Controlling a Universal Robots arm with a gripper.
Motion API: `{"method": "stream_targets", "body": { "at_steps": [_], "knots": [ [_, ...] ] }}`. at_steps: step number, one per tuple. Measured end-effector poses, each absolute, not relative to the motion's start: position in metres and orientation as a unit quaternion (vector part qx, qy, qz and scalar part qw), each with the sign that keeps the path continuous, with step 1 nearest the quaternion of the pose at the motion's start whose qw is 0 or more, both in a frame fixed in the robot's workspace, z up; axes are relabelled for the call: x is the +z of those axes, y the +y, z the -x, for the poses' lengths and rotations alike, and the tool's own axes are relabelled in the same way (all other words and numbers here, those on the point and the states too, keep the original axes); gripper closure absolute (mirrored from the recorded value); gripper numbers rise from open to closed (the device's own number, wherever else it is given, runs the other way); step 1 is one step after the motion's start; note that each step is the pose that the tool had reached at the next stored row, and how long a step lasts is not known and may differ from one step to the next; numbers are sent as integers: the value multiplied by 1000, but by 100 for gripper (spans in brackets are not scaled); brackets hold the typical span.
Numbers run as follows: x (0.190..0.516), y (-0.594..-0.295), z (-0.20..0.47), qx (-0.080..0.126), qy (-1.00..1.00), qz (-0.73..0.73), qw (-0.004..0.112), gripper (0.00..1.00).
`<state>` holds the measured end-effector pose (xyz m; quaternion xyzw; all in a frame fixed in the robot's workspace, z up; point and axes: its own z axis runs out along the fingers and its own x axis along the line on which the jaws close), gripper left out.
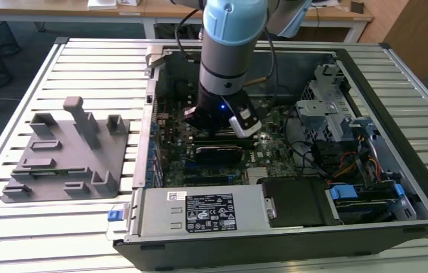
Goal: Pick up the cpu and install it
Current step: 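Install the second cpu locking lever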
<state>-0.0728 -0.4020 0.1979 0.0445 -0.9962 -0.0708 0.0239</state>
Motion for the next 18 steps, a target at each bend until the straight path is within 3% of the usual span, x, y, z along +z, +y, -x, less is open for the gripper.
{"method": "stream_targets", "body": {
  "at_steps": [18],
  "knots": [
    [194,-402,76,-97,-994,-46,23,89]
  ]
}}
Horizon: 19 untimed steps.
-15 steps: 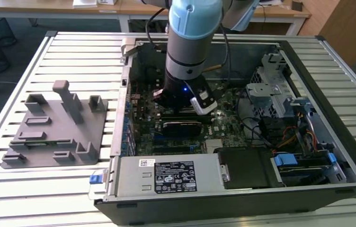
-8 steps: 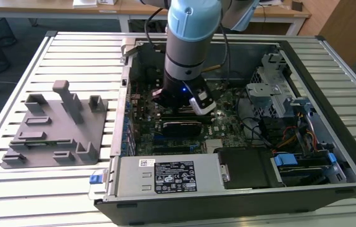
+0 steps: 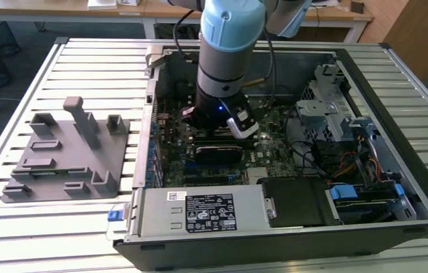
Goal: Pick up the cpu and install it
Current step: 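Install the second cpu locking lever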
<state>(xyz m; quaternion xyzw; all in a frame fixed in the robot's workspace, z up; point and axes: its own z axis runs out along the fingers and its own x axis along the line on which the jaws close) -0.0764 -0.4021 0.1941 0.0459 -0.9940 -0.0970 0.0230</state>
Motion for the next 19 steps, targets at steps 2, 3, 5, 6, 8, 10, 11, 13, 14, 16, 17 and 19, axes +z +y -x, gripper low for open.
{"method": "stream_targets", "body": {
  "at_steps": [2,3,5,6,8,10,11,13,14,16,17,19],
  "knots": [
    [194,-402,76,-98,-994,-46,23,89],
    [194,-402,76,-98,-994,-46,23,89],
    [195,-402,76,-99,-994,-46,22,89],
    [197,-401,76,-99,-994,-46,22,89],
    [204,-402,76,-98,-994,-46,23,89],
    [206,-402,76,-98,-994,-46,23,89],
    [206,-402,76,-98,-994,-46,23,89],
    [206,-402,76,-98,-994,-46,23,89],
    [206,-403,76,-98,-994,-46,23,89],
    [206,-404,76,-98,-994,-46,23,89],
    [206,-406,76,-98,-994,-46,23,89],
    [206,-409,76,-98,-994,-46,23,89]
  ]
}}
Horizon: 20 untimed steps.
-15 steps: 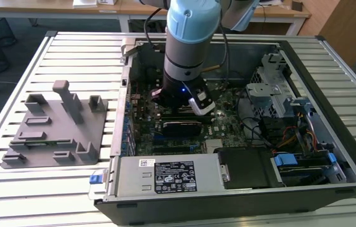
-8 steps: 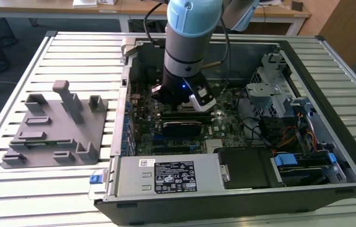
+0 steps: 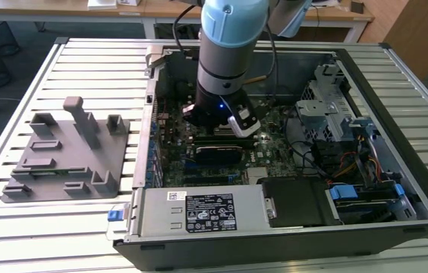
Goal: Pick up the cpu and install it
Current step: 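Install the second cpu locking lever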
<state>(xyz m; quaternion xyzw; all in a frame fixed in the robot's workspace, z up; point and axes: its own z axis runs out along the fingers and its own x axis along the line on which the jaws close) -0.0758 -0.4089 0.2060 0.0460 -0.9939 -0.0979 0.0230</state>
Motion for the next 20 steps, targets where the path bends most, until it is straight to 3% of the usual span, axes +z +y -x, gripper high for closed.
{"method": "stream_targets", "body": {
  "at_steps": [13,20],
  "knots": [
    [199,-417,74,-101,-994,-47,23,89],
    [196,-417,74,-115,-992,-48,23,89]
  ]
}}
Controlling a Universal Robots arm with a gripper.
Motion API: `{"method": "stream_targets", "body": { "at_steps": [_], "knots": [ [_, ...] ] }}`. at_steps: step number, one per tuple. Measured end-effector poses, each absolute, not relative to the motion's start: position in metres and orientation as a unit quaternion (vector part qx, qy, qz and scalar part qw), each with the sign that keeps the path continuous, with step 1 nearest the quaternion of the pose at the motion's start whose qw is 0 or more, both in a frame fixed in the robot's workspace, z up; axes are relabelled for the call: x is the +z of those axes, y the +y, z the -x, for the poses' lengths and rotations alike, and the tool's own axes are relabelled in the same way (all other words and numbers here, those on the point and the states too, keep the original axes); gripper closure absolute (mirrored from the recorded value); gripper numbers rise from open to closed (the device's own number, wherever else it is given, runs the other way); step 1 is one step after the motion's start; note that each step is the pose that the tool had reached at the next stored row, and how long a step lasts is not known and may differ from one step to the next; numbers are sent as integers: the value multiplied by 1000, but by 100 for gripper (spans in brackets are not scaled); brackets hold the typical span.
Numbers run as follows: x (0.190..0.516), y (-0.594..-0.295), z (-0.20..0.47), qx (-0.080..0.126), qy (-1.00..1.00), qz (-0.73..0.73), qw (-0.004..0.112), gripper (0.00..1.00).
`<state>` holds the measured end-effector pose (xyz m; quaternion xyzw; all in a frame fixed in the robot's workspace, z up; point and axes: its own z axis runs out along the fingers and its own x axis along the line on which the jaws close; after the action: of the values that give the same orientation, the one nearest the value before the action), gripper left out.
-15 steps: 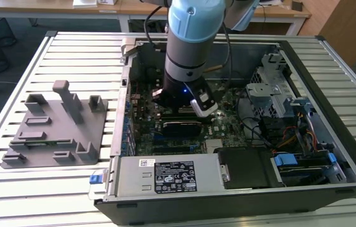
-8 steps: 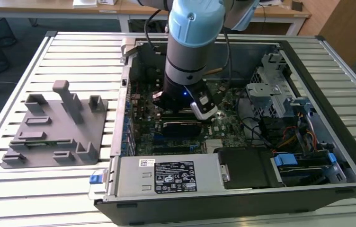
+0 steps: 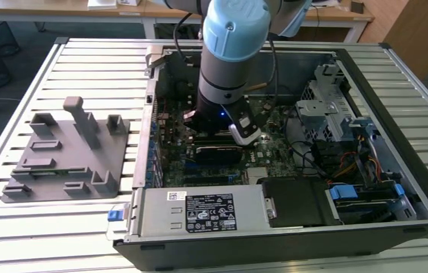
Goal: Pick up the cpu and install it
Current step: 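Install the second cpu locking lever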
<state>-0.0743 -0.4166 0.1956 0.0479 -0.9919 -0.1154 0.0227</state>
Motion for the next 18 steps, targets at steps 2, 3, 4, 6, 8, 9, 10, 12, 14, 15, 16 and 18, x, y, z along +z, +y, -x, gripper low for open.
{"method": "stream_targets", "body": {
  "at_steps": [2,3,4,6,8,9,10,12,14,15,16,18],
  "knots": [
    [194,-417,74,-119,-991,-48,23,89],
    [194,-417,74,-120,-991,-49,23,89],
    [193,-417,74,-122,-991,-49,23,89],
    [193,-417,74,-125,-991,-49,22,89],
    [192,-417,75,-128,-990,-50,22,89],
    [192,-417,75,-129,-990,-50,22,89],
    [192,-417,75,-130,-990,-50,22,89],
    [191,-417,76,-131,-990,-50,22,89],
    [191,-417,77,-131,-990,-50,22,89],
    [191,-417,77,-132,-990,-50,22,89],
    [191,-416,77,-132,-990,-50,22,89],
    [191,-416,78,-132,-990,-50,22,89]
  ]
}}
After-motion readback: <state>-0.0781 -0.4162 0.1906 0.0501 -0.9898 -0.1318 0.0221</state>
